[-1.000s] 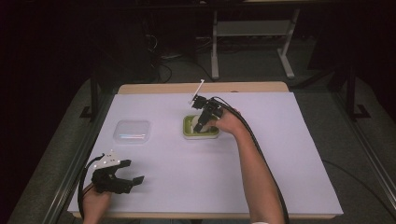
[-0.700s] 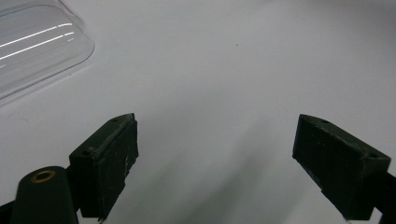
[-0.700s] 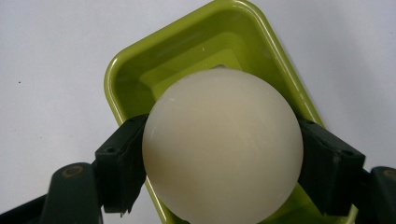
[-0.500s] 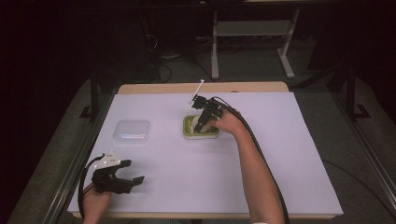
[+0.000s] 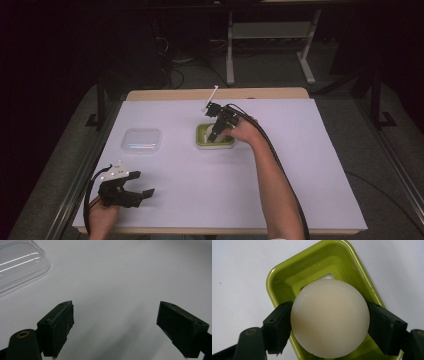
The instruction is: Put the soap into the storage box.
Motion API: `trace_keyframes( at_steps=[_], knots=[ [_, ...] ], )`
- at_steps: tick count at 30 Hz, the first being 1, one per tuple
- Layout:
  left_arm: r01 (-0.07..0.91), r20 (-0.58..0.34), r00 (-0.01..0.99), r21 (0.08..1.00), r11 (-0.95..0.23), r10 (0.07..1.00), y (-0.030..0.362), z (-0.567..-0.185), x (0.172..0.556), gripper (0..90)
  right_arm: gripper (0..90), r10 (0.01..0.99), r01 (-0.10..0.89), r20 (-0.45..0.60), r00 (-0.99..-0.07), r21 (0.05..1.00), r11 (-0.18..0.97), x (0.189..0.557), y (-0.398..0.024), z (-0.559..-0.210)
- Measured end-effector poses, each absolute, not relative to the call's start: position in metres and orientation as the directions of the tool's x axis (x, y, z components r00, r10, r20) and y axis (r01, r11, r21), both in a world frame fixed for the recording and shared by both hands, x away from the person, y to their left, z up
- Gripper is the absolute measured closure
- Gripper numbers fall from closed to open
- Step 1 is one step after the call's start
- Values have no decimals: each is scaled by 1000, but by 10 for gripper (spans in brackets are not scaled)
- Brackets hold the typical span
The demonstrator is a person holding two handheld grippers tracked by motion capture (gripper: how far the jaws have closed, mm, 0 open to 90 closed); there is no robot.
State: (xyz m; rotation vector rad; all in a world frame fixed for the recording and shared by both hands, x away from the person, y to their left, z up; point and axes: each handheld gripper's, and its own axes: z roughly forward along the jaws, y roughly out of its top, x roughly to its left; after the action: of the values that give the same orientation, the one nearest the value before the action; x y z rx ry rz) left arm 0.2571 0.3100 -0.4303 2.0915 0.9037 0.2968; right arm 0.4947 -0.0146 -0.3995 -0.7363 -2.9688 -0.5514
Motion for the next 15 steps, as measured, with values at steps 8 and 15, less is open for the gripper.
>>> trace_keyframes(
  at_steps=[8,15],
  knots=[
    [498,-100,717,766,-407,690,309,-430,257,136,237,448,456,113,-887,366,811,492,-17,-390],
    [498,-99,715,766,-406,692,308,-430,257,136,240,445,456,126,-887,389,800,486,-26,-380]
  ],
)
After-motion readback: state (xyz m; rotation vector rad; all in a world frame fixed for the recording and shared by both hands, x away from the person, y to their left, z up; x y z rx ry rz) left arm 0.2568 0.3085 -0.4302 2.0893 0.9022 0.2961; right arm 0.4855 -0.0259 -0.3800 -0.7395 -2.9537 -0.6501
